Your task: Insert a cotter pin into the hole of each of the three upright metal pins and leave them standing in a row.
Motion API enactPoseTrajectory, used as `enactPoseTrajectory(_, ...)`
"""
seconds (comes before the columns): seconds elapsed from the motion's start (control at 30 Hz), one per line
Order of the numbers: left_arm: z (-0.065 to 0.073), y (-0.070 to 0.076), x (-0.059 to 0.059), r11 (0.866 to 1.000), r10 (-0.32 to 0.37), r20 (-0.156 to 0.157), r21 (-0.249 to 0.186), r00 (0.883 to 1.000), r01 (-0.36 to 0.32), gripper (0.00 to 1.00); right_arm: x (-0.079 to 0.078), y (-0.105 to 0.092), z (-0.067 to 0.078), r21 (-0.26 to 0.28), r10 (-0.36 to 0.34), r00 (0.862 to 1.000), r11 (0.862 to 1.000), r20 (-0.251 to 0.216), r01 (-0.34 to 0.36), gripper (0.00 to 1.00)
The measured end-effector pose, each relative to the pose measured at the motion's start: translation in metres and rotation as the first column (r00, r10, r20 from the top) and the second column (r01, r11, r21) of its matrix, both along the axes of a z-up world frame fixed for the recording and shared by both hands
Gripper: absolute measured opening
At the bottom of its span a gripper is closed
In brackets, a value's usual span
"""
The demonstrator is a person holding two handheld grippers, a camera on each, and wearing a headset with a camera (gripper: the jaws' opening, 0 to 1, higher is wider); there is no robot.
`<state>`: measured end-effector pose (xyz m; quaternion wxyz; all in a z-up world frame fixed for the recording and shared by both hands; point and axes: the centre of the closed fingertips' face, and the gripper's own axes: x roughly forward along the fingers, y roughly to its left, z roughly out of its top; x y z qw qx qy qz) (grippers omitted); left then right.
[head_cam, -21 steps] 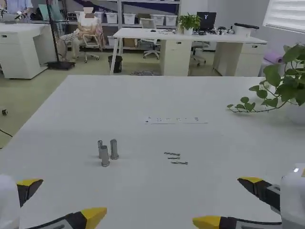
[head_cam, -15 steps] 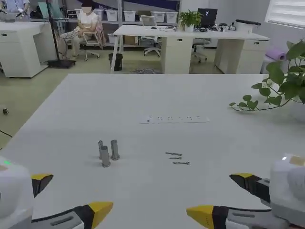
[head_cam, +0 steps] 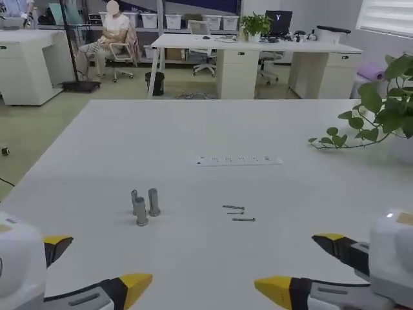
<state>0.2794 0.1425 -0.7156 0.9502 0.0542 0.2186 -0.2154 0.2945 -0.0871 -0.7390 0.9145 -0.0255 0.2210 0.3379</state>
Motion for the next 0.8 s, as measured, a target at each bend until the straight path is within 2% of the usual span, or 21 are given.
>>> enactPoseTrajectory(0.23,-0.0006,-0.0018,-0.0013,1.000,-0.012,-0.002,0.006,1.000,0.012,0.78,-0.0015,-0.0011,0.0003,-0.011,0.000,1.000,1.000,0.008,0.000,0.89)
enactPoseTrajectory(0.4,-0.0021,-0.0038,-0.0025,0.999,-0.028,-0.002,0.035,1.000,0.028,0.79,-0.0041,0.0001,-0.0022,-0.036,0.013,1.000,0.999,0.010,-0.012,0.91)
enactPoseTrajectory(0.53,-0.0028,-0.0060,-0.0029,0.999,-0.033,-0.008,0.024,0.999,0.033,0.80,-0.0035,0.0009,-0.0015,-0.038,0.017,1.000,0.999,0.017,-0.016,0.92)
enactPoseTrajectory(0.67,-0.0042,-0.0074,-0.0028,0.999,-0.041,-0.013,0.036,0.999,0.041,0.81,-0.0017,0.0016,0.0011,-0.036,0.016,0.999,0.999,0.034,-0.014,0.97)
enactPoseTrajectory(0.7,-0.0044,-0.0074,-0.0022,0.999,-0.042,-0.013,0.031,0.999,0.042,0.81,0.0007,0.0001,0.0026,-0.044,0.005,0.999,0.999,0.051,-0.002,0.99)
enactPoseTrajectory(0.8,-0.0011,-0.0087,-0.0009,0.999,-0.041,0.004,0.005,0.999,0.041,0.82,0.0013,-0.0004,0.0030,-0.052,0.006,0.998,0.999,0.056,-0.003,1.00)
